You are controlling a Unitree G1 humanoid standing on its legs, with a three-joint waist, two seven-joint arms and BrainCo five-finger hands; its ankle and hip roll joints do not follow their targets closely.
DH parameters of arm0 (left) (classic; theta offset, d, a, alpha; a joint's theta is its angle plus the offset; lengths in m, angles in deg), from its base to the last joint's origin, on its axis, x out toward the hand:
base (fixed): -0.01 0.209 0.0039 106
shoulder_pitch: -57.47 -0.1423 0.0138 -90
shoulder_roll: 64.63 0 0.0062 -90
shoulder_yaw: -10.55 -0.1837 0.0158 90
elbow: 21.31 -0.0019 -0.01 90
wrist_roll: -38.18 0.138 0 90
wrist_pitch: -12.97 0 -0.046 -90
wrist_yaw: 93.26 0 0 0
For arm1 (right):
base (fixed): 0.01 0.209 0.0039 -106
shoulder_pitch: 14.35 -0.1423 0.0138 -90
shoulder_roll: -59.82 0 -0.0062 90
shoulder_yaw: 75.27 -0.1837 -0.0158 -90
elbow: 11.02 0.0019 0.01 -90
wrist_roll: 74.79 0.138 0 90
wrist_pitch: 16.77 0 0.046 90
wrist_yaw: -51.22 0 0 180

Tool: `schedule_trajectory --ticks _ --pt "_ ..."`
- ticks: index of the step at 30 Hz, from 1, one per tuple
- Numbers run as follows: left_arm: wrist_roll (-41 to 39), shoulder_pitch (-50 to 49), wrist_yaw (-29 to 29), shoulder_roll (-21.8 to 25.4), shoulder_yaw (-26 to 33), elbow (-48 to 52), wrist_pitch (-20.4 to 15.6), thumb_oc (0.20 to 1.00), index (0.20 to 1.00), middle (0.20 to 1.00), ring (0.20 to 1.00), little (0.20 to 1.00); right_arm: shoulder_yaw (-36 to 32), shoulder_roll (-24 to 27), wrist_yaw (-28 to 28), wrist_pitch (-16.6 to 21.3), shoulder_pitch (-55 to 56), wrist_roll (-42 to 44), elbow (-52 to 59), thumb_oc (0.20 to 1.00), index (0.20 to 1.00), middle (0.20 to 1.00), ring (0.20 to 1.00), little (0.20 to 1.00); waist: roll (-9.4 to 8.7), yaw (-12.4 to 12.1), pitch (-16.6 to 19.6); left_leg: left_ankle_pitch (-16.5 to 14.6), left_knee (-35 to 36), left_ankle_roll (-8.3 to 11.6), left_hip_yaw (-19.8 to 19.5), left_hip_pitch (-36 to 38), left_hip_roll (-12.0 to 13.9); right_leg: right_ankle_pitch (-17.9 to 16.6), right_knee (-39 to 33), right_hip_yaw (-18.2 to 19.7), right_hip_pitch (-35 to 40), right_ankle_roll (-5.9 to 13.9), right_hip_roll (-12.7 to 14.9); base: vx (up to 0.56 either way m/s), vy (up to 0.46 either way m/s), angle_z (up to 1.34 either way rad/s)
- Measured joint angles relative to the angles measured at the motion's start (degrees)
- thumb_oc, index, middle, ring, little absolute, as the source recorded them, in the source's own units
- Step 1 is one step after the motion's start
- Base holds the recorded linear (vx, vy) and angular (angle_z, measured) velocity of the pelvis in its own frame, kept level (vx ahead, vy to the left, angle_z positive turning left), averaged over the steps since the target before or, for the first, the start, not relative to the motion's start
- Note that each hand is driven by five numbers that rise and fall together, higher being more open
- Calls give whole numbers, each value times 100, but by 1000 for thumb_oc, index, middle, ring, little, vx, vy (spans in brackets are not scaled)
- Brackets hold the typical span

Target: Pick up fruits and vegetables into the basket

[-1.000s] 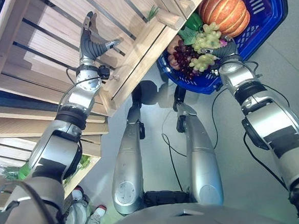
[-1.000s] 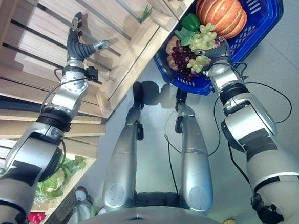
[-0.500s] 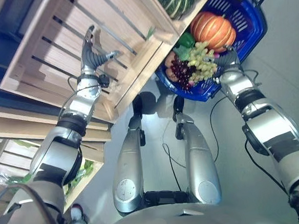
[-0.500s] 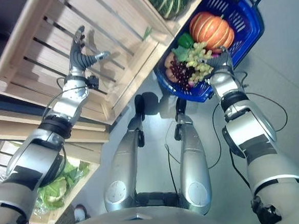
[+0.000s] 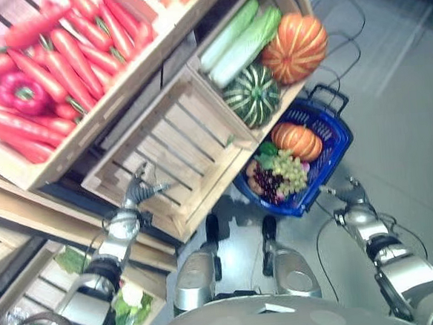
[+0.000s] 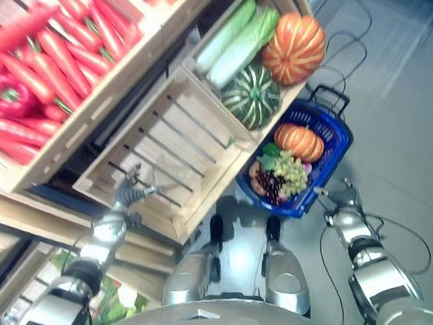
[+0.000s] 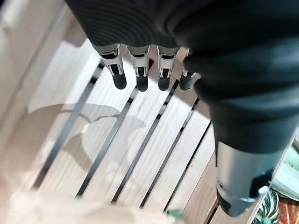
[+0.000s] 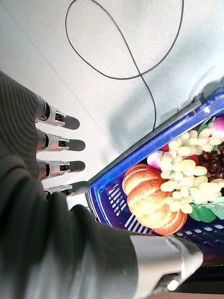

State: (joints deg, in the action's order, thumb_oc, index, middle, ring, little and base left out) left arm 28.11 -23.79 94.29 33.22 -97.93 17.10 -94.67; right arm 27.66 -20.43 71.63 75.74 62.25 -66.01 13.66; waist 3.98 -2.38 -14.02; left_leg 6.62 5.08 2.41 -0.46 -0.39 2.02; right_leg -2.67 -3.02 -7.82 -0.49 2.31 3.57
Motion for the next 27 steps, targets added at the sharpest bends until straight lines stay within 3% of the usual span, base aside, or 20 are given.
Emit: schedule_trajectory --ticks 4,10,17,27 --pt "134 -498 -434 -200 156 -668 14 1000 1000 1000 1000 1000 -83 -401 -100 -24 468 -222 -230 1000 1000 1000 1000 1000 -140 55 543 -162 4 62 11 291 60 21 -228 -37 398 1 -78 121 -17 2" --pt "128 -894 -1126 -358 329 -1492 130 1000 1000 1000 1000 1000 -204 -605 -463 -220 890 -527 -660 1000 1000 1000 1000 1000 -244 104 822 -219 29 109 36 423 90 32 -228 7 517 12 -106 69 -5 -2" --pt "120 -1107 -1436 -386 312 -1662 135 1000 1000 1000 1000 1000 -268 -703 -692 -443 1379 -589 -1027 1000 1000 1000 1000 1000 -258 151 986 -229 33 78 49 468 89 40 -160 120 521 -25 -98 31 5 -4" --pt "-122 -1006 -1538 -535 299 -1615 118 1000 1000 1000 1000 1000 -259 -709 -828 -383 1379 -594 -914 1000 1000 1000 1000 1000 -217 282 1045 -185 28 30 152 505 96 -8 -223 219 521 -38 -115 19 -7 -5"
